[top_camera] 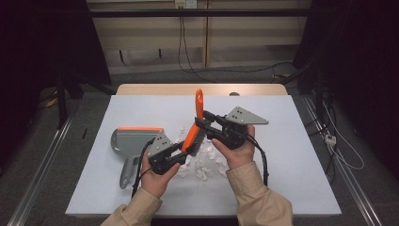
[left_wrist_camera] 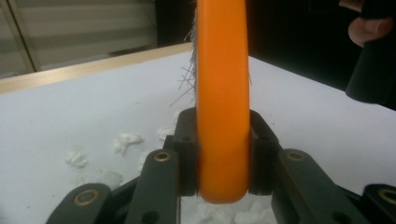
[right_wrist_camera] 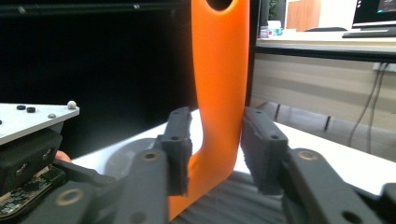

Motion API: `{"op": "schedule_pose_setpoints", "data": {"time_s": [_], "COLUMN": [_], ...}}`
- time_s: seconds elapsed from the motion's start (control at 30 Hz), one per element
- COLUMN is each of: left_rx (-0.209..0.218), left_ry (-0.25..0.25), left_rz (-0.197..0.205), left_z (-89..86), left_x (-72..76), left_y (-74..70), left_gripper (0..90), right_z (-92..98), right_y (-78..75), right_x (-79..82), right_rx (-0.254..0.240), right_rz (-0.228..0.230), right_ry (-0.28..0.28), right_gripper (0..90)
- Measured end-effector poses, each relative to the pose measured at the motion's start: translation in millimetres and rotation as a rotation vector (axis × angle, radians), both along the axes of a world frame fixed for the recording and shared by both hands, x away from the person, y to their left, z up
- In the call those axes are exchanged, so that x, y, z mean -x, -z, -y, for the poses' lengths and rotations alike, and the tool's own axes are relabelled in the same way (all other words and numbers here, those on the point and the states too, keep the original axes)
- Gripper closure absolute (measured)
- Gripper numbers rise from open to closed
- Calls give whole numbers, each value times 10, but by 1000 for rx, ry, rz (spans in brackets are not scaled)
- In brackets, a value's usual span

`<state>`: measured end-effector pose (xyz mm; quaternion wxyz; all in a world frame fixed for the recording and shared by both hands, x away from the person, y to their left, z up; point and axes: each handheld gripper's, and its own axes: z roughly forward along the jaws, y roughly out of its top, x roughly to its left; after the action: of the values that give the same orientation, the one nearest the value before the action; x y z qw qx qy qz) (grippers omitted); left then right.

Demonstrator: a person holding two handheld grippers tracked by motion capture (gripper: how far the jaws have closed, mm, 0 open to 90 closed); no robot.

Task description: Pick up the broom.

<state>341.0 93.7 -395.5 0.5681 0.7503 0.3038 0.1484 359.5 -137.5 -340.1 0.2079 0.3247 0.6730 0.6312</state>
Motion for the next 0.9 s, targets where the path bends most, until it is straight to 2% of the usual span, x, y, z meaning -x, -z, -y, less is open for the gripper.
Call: {"op": "schedule_pose_setpoints", "data": {"time_s": [0.07, 0.13, 0.2, 0.23, 0.27, 0.3, 0.33, 0.37, 0.43, 0.47, 0.5, 0.57, 0.6, 0.73, 0.8, 0.9], "left_rx": [12, 17, 27, 25, 24, 21, 20, 22, 29, 26, 23, 16, 13, 21, 24, 22], "left_ry": [-14, -26, -37, -38, -41, -44, -48, -54, -58, -60, -62, -67, -70, -80, -86, -88], "left_rz": [4, 7, 3, 2, 1, 0, -3, -7, -12, -11, -9, -7, -5, -11, -11, -18], "left_z": [-25, -53, -72, -82, -86, -90, -93, -98, -103, -106, -108, -108, -110, -104, -100, -95], "left_x": [-1, -5, -8, -12, -14, -14, -15, -16, -24, -28, -31, -37, -40, -40, -38, -39], "left_y": [-9, -19, -22, -24, -25, -24, -21, -17, -10, -9, -8, -7, -6, 4, 7, 12], "left_gripper": [708, 707, 707, 707, 707, 707, 707, 707, 707, 707, 707, 707, 707, 707, 707, 707], "right_z": [-9, -12, -11, -3, 5, 5, 13, 24, 30, 30, 16, 4, -20, -63, -123, -163], "right_y": [13, 14, 19, 41, 53, 53, 65, 87, 112, 112, 131, 142, 169, 205, 240, 253], "right_x": [-1, 9, 23, 8, 0, 0, -4, -7, -16, -16, -13, -12, -8, 9, 11, 14], "right_rx": [-6, 1, 15, 33, 29, 29, 28, 20, -12, -12, 5, 17, 22, 24, 31, 34], "right_rz": [1, -1, -8, -41, -58, -58, -67, -102, -146, -146, -151, -154, -172, -174, -205, -213], "right_ry": [8, 14, 29, 29, 25, 25, 25, 60, 38, 38, 46, 55, 60, 76, 68, 63], "right_gripper": [459, 441, 368, 324, 327, 327, 282, 221, 220, 220, 178, 168, 157, 157, 158, 158]}}
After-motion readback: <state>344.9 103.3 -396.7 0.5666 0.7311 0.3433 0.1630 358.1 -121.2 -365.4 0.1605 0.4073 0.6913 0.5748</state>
